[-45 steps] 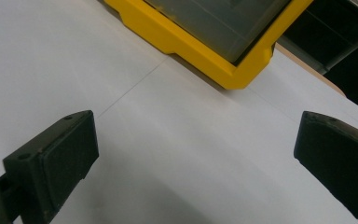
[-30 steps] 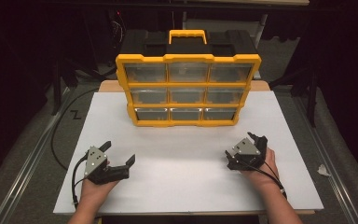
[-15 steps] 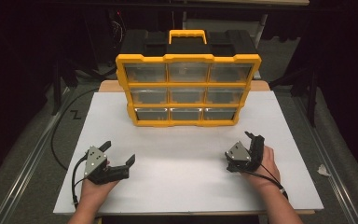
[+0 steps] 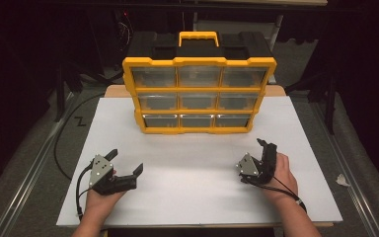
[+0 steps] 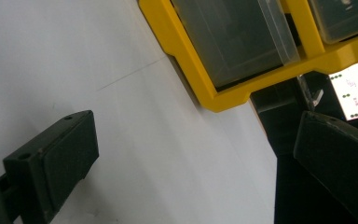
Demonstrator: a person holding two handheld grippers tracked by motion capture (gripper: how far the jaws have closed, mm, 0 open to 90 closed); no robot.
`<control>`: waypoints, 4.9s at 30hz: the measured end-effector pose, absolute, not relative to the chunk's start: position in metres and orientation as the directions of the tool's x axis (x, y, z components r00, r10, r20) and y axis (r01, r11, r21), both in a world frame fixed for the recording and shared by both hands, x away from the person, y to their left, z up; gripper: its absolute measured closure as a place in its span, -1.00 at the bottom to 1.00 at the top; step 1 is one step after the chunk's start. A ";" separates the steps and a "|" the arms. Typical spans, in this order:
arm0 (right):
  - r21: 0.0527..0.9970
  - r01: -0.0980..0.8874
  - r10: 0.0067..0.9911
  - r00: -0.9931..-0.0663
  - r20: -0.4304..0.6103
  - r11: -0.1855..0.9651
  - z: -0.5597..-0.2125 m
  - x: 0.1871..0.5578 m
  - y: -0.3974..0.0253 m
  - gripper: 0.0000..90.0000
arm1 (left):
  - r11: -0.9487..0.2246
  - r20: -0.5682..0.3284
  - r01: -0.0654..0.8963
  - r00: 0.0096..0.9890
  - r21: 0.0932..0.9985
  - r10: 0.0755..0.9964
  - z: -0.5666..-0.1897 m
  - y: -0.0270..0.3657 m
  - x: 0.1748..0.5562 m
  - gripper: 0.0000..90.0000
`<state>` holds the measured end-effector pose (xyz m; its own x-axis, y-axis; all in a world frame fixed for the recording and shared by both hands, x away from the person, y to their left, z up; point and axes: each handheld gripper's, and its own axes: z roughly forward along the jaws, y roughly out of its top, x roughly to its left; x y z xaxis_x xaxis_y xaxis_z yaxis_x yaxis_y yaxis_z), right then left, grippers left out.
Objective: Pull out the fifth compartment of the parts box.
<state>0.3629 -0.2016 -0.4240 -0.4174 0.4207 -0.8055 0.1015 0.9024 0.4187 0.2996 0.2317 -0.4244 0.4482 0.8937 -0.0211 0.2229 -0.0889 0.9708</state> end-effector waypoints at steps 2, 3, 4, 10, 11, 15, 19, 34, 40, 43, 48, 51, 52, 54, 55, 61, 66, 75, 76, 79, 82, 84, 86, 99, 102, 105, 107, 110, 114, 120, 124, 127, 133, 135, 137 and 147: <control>0.398 0.092 0.399 -0.407 -0.821 0.913 -0.424 0.361 -0.200 -0.98 | -0.088 -0.022 0.223 0.448 0.971 0.894 -0.424 0.231 0.300 -0.98; 0.389 0.089 0.390 -0.406 -0.827 0.917 -0.424 0.361 -0.199 -0.98 | -0.089 -0.021 0.223 0.449 0.971 0.893 -0.425 0.231 0.300 -0.98; 0.389 0.089 0.390 -0.406 -0.827 0.917 -0.424 0.361 -0.199 -0.98 | -0.089 -0.021 0.223 0.449 0.971 0.893 -0.425 0.231 0.300 -0.98; 0.328 0.070 0.328 -0.389 -0.861 0.942 -0.424 0.358 -0.197 -0.98 | -0.088 -0.022 0.223 0.449 0.971 0.893 -0.424 0.232 0.300 -0.98; 0.322 0.068 0.322 -0.387 -0.864 0.944 -0.424 0.357 -0.196 -0.98 | -0.088 -0.022 0.223 0.449 0.971 0.893 -0.424 0.232 0.300 -0.98; 0.254 0.038 0.250 -0.363 -0.897 0.966 -0.423 0.354 -0.194 -0.98 | -0.084 -0.024 0.221 0.448 0.972 0.894 -0.424 0.232 0.299 -0.98; 0.224 0.019 0.216 -0.361 -0.907 0.974 -0.424 0.353 -0.192 -0.98 | -0.084 -0.024 0.220 0.448 0.972 0.894 -0.424 0.232 0.299 -0.98; 0.102 -0.022 0.089 -0.326 -0.941 0.995 -0.427 0.348 -0.184 -0.98 | -0.100 -0.008 0.222 0.442 0.970 0.897 -0.425 0.231 0.299 -0.98; 0.058 -0.046 0.042 -0.308 -0.951 0.997 -0.427 0.346 -0.178 -0.97 | -0.112 -0.003 0.230 0.449 0.967 0.894 -0.426 0.230 0.300 -0.99; 0.048 -0.045 0.032 -0.308 -0.951 0.998 -0.428 0.344 -0.174 -0.96 | -0.115 -0.006 0.240 0.452 0.964 0.892 -0.426 0.230 0.302 -0.99; 0.047 -0.067 0.025 -0.291 -0.956 0.997 -0.429 0.344 -0.169 -0.92 | -0.113 -0.004 0.230 0.454 0.967 0.891 -0.426 0.230 0.300 -0.99; 0.039 -0.070 0.017 -0.288 -0.957 0.997 -0.432 0.345 -0.165 -0.87 | -0.117 0.000 0.229 0.457 0.966 0.889 -0.425 0.229 0.300 -0.99; 0.030 -0.081 0.006 -0.284 -0.959 0.996 -0.431 0.346 -0.163 -0.86 | -0.119 0.001 0.230 0.457 0.966 0.890 -0.425 0.229 0.300 -0.99; 0.035 -0.083 0.010 -0.277 -0.961 0.996 -0.432 0.345 -0.160 -0.81 | -0.123 0.007 0.229 0.452 0.966 0.892 -0.425 0.230 0.300 -0.99; 0.040 -0.079 0.016 -0.278 -0.960 0.996 -0.432 0.345 -0.158 -0.79 | -0.124 0.009 0.228 0.449 0.966 0.893 -0.425 0.230 0.300 -0.99; 0.046 -0.095 0.019 -0.262 -0.965 0.994 -0.433 0.346 -0.147 -0.63 | -0.122 0.008 0.224 0.450 0.967 0.893 -0.425 0.229 0.300 -0.99; 0.038 -0.108 0.010 -0.242 -0.970 0.993 -0.434 0.350 -0.137 -0.58 | -0.119 0.005 0.224 0.453 0.967 0.892 -0.425 0.230 0.300 -0.99; 0.039 -0.120 0.014 -0.206 -0.979 0.992 -0.433 0.363 -0.120 -0.44 | -0.124 0.009 0.220 0.460 0.968 0.888 -0.426 0.228 0.300 -0.99; 0.039 -0.120 0.014 -0.206 -0.979 0.992 -0.433 0.363 -0.120 -0.44 | -0.125 0.010 0.220 0.461 0.967 0.887 -0.426 0.228 0.300 -0.99; 0.045 -0.117 0.020 -0.209 -0.978 0.992 -0.429 0.372 -0.111 -0.33 | -0.126 0.011 0.219 0.462 0.968 0.887 -0.426 0.228 0.300 -0.99; 0.049 -0.116 0.025 -0.203 -0.979 0.992 -0.427 0.375 -0.108 -0.30 | -0.129 0.013 0.220 0.463 0.967 0.886 -0.426 0.228 0.300 -0.99; 0.049 -0.113 0.027 -0.189 -0.982 0.992 -0.424 0.378 -0.103 -0.25 | -0.130 0.015 0.218 0.463 0.967 0.886 -0.426 0.228 0.300 -0.99; 0.061 -0.108 0.041 -0.178 -0.983 0.992 -0.421 0.381 -0.099 -0.21 | -0.130 0.016 0.215 0.461 0.968 0.887 -0.426 0.228 0.300 -0.99; 0.074 -0.126 0.062 -0.099 -0.993 0.989 -0.394 0.394 -0.081 0.02 | -0.133 0.021 0.211 0.463 0.969 0.886 -0.426 0.228 0.300 -0.99; 0.090 -0.120 0.080 -0.089 -0.993 0.989 -0.386 0.396 -0.076 0.08 | -0.132 0.020 0.210 0.464 0.969 0.886 -0.426 0.228 0.300 -0.99; 0.074 -0.132 0.065 -0.069 -0.996 0.988 -0.379 0.398 -0.073 0.12 | -0.133 0.021 0.210 0.464 0.969 0.886 -0.426 0.228 0.300 -0.99; 0.074 -0.133 0.067 -0.059 -0.996 0.988 -0.376 0.400 -0.071 0.15 | -0.133 0.021 0.210 0.464 0.969 0.885 -0.426 0.228 0.299 -0.99; 0.072 -0.135 0.066 -0.050 -0.997 0.988 -0.369 0.403 -0.068 0.20 | -0.130 0.017 0.212 0.467 0.969 0.884 -0.426 0.228 0.300 -0.99; 0.072 -0.137 0.068 -0.035 -0.997 0.988 -0.362 0.406 -0.064 0.26 | -0.131 0.016 0.214 0.469 0.968 0.883 -0.426 0.228 0.300 -0.99; 0.070 -0.139 0.069 -0.010 -0.998 0.988 -0.349 0.414 -0.056 0.35 | -0.129 0.015 0.211 0.471 0.969 0.882 -0.426 0.228 0.300 -0.99; 0.062 -0.121 0.062 -0.006 -0.998 0.991 -0.345 0.420 -0.053 0.42 | -0.129 0.015 0.209 0.472 0.969 0.881 -0.426 0.229 0.300 -0.99; 0.034 -0.107 0.034 0.002 -0.999 0.994 -0.341 0.428 -0.050 0.49 | -0.127 0.014 0.209 0.473 0.970 0.881 -0.426 0.229 0.300 -0.99; 0.024 -0.104 0.026 0.010 -1.000 0.994 -0.344 0.433 -0.046 0.57 | -0.125 0.011 0.209 0.475 0.970 0.880 -0.426 0.229 0.300 -0.99; 0.020 -0.104 0.021 0.012 -1.000 0.994 -0.345 0.434 -0.045 0.59 | -0.122 0.009 0.208 0.474 0.970 0.881 -0.426 0.229 0.300 -0.99; 0.022 -0.101 0.023 0.014 -1.000 0.995 -0.346 0.436 -0.045 0.61 | -0.122 0.009 0.209 0.474 0.970 0.881 -0.426 0.229 0.300 -0.99; 0.007 -0.101 0.013 0.057 -0.998 0.995 -0.348 0.438 -0.043 0.75 | -0.119 0.002 0.214 0.477 0.970 0.879 -0.426 0.229 0.301 -0.99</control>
